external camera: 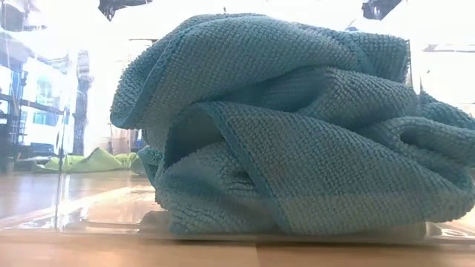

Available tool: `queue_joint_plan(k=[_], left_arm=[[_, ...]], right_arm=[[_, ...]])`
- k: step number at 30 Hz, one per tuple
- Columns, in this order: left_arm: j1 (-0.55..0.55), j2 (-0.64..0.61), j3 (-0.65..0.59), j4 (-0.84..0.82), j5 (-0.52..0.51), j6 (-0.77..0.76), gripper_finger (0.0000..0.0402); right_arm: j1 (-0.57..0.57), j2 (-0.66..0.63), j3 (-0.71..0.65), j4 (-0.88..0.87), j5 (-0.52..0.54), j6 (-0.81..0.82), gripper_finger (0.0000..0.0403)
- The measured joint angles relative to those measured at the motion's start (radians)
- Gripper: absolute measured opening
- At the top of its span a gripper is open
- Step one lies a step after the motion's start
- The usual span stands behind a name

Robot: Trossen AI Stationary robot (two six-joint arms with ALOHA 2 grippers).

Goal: Sort microfiber towel by color & place in baskets
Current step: Put the top blue towel into the transparent bin, then put the top right blue towel into the transparent bin

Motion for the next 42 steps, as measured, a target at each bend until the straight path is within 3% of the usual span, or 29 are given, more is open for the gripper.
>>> queue_joint_plan(k=[6,14,20,23,30,35,38,42], left_arm=[[0.000,0.052,0.001,0.057,-0.010,0.021,0.0188],[0.000,0.114,0.001,0.064,0.004,0.022,0.0188],[0.000,0.120,0.001,0.063,0.014,0.034,0.0188],[0.000,0.118,0.001,0.063,0.024,0.069,0.0188],[0.000,0.117,0.000,0.063,0.028,0.101,0.0188],[0.000,0.117,0.000,0.063,0.028,0.118,0.0188],[0.000,0.117,0.001,0.063,0.028,0.130,0.0188],[0.000,0.117,0.000,0.063,0.028,0.129,0.0188]], right_arm=[[0.000,-0.047,-0.095,0.000,-0.048,0.074,0.0000],[0.000,-0.052,-0.107,-0.002,-0.138,0.127,0.0022],[0.000,-0.037,-0.108,-0.069,-0.315,0.091,0.0034],[0.000,-0.039,-0.108,-0.069,-0.327,0.105,0.0040],[0.001,-0.037,-0.108,-0.071,-0.323,0.114,0.0120],[0.000,-0.034,-0.108,-0.063,-0.391,0.124,0.0189],[0.016,-0.022,-0.108,-0.102,-0.426,0.125,0.0208],[0.063,-0.018,-0.109,-0.195,-0.360,0.137,0.0212]])
